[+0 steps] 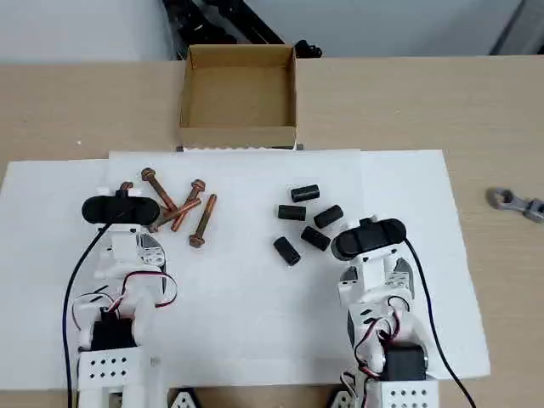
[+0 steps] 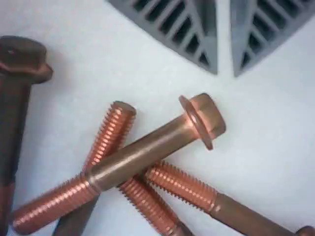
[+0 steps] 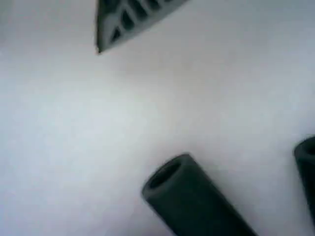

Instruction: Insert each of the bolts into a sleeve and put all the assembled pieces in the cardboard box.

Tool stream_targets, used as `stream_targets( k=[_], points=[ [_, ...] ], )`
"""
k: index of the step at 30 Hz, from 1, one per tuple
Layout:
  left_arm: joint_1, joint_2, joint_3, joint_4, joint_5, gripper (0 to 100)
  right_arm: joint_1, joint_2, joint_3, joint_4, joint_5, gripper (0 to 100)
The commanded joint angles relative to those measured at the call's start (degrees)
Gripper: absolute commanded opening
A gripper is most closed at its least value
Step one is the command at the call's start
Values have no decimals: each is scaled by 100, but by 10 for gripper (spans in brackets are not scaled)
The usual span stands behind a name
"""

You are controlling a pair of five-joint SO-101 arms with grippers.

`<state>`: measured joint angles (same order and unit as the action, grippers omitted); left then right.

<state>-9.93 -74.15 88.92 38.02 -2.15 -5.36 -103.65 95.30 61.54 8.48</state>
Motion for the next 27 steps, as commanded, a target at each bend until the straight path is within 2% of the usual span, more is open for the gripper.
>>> stream_targets(
  k=[1,27],
  points=[
    [-18,-18,-31,-123,18,5,-40,-31,-114,-13,44,296],
    [-18,-18,-31,-123,18,5,-145,-31,-114,-13,9,296]
  ],
)
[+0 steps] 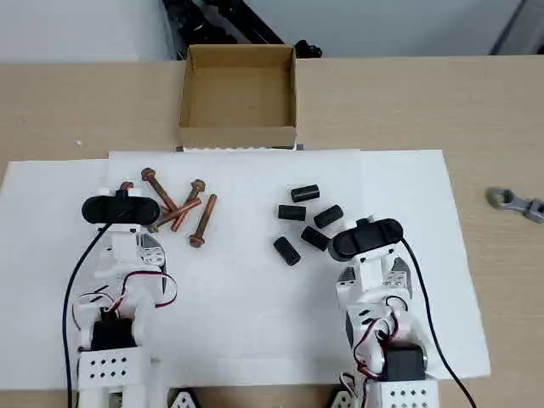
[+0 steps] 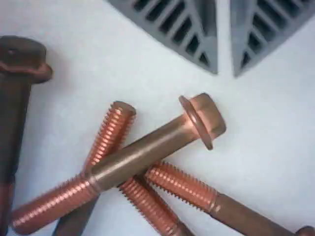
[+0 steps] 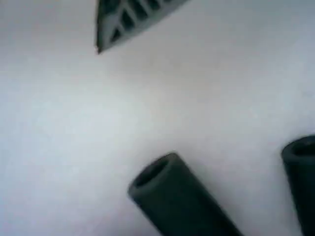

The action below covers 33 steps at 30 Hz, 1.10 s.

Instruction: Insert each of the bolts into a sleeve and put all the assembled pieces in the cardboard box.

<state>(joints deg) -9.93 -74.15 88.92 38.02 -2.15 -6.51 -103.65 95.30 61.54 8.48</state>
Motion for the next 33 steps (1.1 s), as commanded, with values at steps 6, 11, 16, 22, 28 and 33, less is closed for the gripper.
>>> stream_targets(
  k=[6,11,16,22,28,33],
  points=[
    [53,-18,-31,-132,9,5,-31,-31,-114,-13,9,296],
    [62,-18,-31,-132,18,5,-31,-31,-114,-13,26,296],
    [53,-18,-31,-132,26,5,-31,-31,-114,-13,44,295],
    [53,-18,-40,-114,0,5,4,-22,-149,-4,53,20],
    [9,9,-409,677,-932,5,13,13,-536,-4,62,1],
    [-475,35,-1771,1881,-932,5,22,31,-545,31,105,2]
  ],
)
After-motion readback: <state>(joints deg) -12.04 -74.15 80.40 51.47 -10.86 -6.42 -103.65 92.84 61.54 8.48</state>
